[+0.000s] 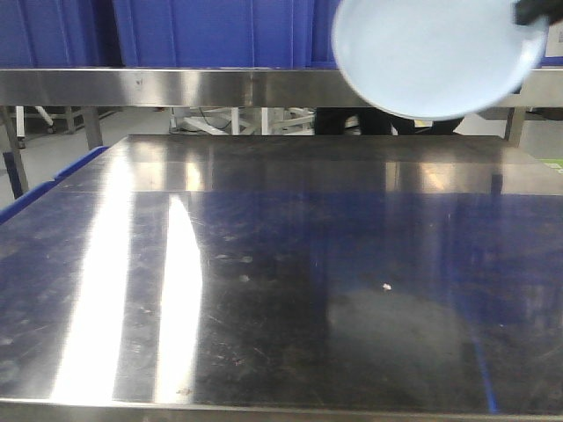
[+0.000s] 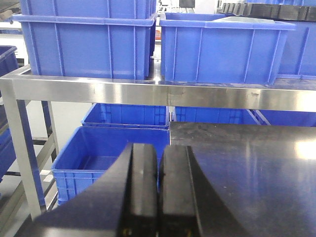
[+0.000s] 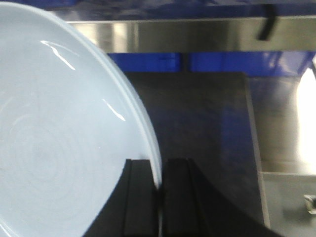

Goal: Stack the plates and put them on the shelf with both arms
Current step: 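Drive the base away from the table holding the stack up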

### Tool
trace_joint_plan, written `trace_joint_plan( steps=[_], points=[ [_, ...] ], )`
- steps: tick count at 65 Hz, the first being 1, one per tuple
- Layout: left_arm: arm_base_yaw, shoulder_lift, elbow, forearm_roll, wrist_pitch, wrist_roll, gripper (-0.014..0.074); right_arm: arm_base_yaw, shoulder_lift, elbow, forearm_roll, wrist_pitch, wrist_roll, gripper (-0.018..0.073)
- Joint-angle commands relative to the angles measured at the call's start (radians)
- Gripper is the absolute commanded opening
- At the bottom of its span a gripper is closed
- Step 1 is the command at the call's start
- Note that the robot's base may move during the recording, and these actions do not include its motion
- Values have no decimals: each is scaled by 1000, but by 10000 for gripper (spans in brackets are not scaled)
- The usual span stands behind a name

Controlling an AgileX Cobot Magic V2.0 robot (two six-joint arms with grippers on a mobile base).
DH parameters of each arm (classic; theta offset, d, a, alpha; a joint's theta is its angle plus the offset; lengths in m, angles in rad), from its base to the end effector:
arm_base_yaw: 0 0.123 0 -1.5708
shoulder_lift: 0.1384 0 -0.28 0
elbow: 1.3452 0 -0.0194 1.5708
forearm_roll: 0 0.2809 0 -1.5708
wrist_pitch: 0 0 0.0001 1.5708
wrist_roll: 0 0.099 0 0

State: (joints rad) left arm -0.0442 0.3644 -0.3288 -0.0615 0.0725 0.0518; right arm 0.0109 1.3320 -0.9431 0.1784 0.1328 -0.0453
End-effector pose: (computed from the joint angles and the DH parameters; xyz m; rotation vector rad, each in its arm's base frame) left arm 0.1330 -0.0063 0.2896 0.0311 1.5914 -0.0454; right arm 0.3357 0.0060 0.2951 0.1058 2.0021 0.1148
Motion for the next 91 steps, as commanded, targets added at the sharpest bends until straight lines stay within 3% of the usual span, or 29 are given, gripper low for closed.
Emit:
trace_joint_plan(
  steps=[1, 23, 31, 60, 91],
  points=[
    [1, 5, -38, -10, -91, 0, 82, -31, -106, 57, -20, -118, -4, 48],
    [1, 5, -38, -10, -91, 0, 82, 10, -345, 381, -51, -359, 122, 48],
    [1, 5, -38, -10, -91, 0, 82, 47, -420, 447, -51, -378, 130, 48],
    [1, 5, -38, -10, -91, 0, 82, 271, -519, 457, -51, -358, 130, 48],
    [1, 5, -38, -10, -91, 0, 82, 278, -617, 492, -52, -354, 129, 48]
  ],
)
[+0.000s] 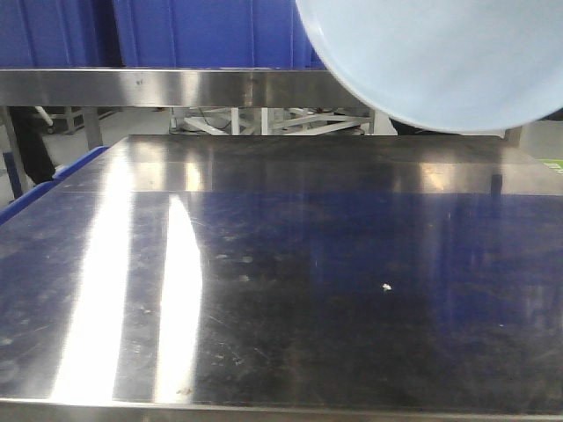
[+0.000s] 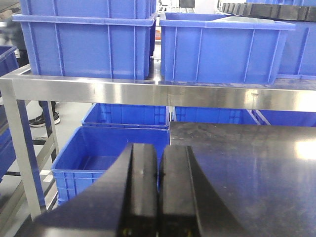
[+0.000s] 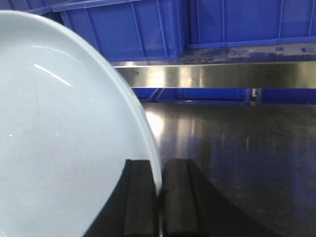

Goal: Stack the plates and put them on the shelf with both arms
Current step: 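Drive the base away from the table holding the stack up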

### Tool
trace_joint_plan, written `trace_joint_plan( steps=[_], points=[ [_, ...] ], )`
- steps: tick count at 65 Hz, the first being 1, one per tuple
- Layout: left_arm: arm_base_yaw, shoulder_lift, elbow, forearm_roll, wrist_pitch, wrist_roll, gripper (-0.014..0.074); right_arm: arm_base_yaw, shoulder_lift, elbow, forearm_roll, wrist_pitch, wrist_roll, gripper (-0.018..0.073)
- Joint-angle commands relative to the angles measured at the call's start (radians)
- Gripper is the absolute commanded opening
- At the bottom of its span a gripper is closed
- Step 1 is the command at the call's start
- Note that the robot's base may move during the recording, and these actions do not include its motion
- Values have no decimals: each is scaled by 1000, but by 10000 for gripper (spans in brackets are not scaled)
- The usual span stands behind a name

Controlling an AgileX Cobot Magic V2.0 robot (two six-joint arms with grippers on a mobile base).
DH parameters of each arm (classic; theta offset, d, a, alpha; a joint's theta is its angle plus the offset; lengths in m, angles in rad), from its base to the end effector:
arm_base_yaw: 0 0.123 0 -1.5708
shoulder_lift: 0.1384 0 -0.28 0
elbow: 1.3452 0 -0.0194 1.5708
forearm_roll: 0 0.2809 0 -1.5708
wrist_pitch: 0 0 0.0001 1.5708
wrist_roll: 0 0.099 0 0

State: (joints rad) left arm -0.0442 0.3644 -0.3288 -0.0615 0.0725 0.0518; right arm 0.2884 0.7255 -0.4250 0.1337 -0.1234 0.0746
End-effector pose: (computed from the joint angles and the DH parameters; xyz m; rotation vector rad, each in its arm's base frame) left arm 0.1330 -0.0063 0.2896 0.0311 1.5914 -0.0454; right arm 0.1877 0.0540 0.2863 -0.0554 1.6735 0.3617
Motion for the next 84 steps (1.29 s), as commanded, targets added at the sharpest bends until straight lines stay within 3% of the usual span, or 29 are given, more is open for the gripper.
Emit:
trace_joint_plan(
  steps=[1, 84],
  points=[
    [1, 5, -38, -10, -91, 0, 82, 0, -10, -26, -7, -98, 9, 48],
    [1, 5, -38, -10, -91, 0, 82, 0, -10, -26, -7, -98, 9, 48]
  ],
)
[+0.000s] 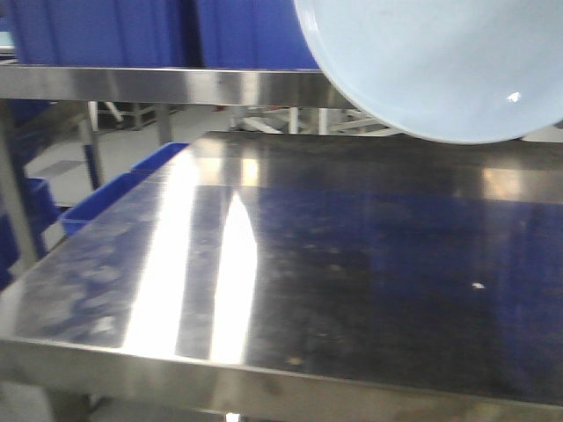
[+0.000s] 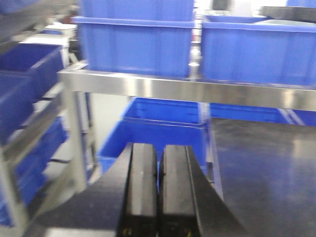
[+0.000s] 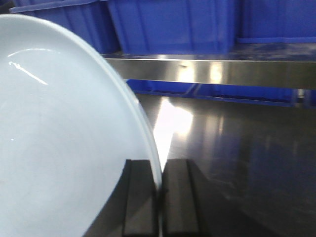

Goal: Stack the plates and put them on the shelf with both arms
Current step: 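Drive the base away from the table holding the stack up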

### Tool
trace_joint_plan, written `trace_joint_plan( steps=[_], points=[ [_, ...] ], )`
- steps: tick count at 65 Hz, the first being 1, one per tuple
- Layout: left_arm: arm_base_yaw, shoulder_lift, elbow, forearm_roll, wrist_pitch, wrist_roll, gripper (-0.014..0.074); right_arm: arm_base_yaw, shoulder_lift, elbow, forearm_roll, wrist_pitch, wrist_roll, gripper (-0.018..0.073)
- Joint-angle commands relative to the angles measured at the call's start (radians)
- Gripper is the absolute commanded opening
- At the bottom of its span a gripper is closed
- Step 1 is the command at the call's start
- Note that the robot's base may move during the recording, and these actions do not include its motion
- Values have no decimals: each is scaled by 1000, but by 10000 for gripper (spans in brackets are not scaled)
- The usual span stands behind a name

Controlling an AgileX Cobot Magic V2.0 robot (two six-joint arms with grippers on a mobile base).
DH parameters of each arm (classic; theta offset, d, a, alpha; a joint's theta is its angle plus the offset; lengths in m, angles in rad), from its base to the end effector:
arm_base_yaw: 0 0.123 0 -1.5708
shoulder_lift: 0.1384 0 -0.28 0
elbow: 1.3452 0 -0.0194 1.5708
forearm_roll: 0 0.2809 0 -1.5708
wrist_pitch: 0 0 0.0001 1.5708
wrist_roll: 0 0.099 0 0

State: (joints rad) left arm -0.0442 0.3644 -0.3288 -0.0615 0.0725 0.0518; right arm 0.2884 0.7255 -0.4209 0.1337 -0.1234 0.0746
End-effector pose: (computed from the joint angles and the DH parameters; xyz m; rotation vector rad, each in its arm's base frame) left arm 0.1330 -0.0063 0.2896 0.0311 1.5914 -0.0454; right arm 0.1875 0.0540 0.2848 -0.0555 1.6776 0.3610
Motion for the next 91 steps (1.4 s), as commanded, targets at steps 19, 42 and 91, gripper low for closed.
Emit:
trace_joint_plan(
  steps=[19, 42, 91],
  points=[
    [1, 5, -38, -10, -91, 0, 82, 0, -10, -30, -7, -98, 9, 48],
    [1, 5, -38, -10, -91, 0, 82, 0, -10, -30, -7, -98, 9, 48],
    [-10, 5, -38, -10, -91, 0, 82, 0, -10, -30, -7, -98, 9, 48]
  ],
)
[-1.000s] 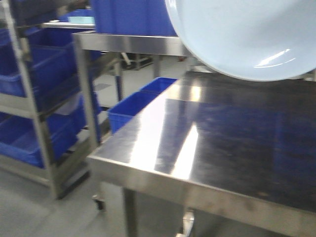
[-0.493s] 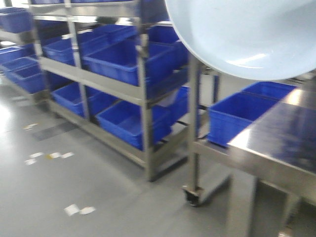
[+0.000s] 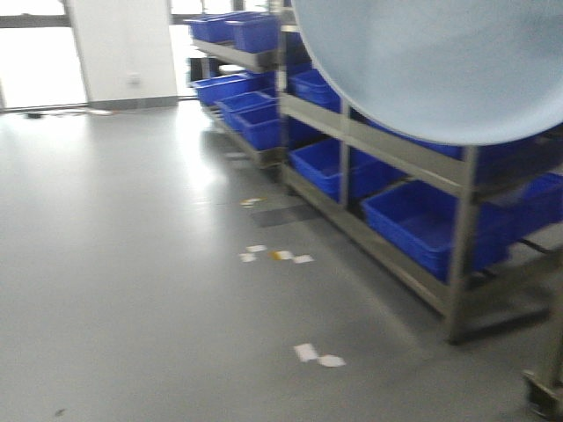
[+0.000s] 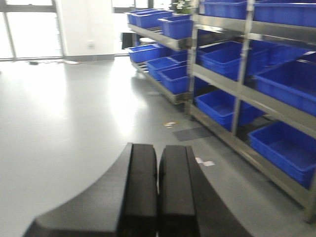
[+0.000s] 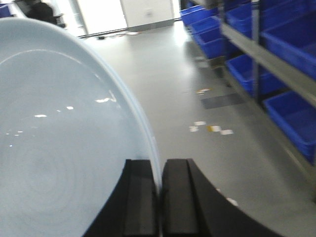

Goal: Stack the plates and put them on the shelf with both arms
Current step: 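Drive the base away from the table holding the stack up, then drive the base across the room to the shelf of blue bins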

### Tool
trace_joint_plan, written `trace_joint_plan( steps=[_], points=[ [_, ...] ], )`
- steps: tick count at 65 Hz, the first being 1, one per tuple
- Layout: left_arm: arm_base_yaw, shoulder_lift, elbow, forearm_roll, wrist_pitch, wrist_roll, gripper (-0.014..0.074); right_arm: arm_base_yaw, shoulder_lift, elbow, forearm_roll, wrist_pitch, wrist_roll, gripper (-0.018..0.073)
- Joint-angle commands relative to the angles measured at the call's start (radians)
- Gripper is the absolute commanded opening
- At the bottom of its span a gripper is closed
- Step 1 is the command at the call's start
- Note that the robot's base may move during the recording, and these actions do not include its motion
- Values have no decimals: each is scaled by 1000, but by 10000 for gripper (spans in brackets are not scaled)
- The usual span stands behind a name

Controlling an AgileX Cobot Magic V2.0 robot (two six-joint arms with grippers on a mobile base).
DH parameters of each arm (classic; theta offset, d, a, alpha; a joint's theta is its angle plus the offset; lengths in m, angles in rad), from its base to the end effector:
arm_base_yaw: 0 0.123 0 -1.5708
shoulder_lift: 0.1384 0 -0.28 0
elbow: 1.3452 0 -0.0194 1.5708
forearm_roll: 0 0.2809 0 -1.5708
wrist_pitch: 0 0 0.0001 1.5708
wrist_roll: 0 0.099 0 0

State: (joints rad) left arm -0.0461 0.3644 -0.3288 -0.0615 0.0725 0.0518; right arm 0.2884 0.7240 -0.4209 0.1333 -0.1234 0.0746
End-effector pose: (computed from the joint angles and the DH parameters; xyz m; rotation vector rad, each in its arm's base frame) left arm 0.1330 -0.0066 0.2896 0.0326 1.5914 -0.0469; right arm 0.1873 0.0539 0.2851 -0.0558 1.6761 0.3610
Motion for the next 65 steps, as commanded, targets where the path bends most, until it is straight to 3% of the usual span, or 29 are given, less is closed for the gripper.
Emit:
trace_joint_plan(
  steps=[1, 65],
  points=[
    [-6, 5, -38, -10, -91, 0, 82, 0, -9, -30, -7, -98, 9, 48],
    [-6, 5, -38, -10, -91, 0, 82, 0, -9, -30, -7, -98, 9, 48]
  ],
)
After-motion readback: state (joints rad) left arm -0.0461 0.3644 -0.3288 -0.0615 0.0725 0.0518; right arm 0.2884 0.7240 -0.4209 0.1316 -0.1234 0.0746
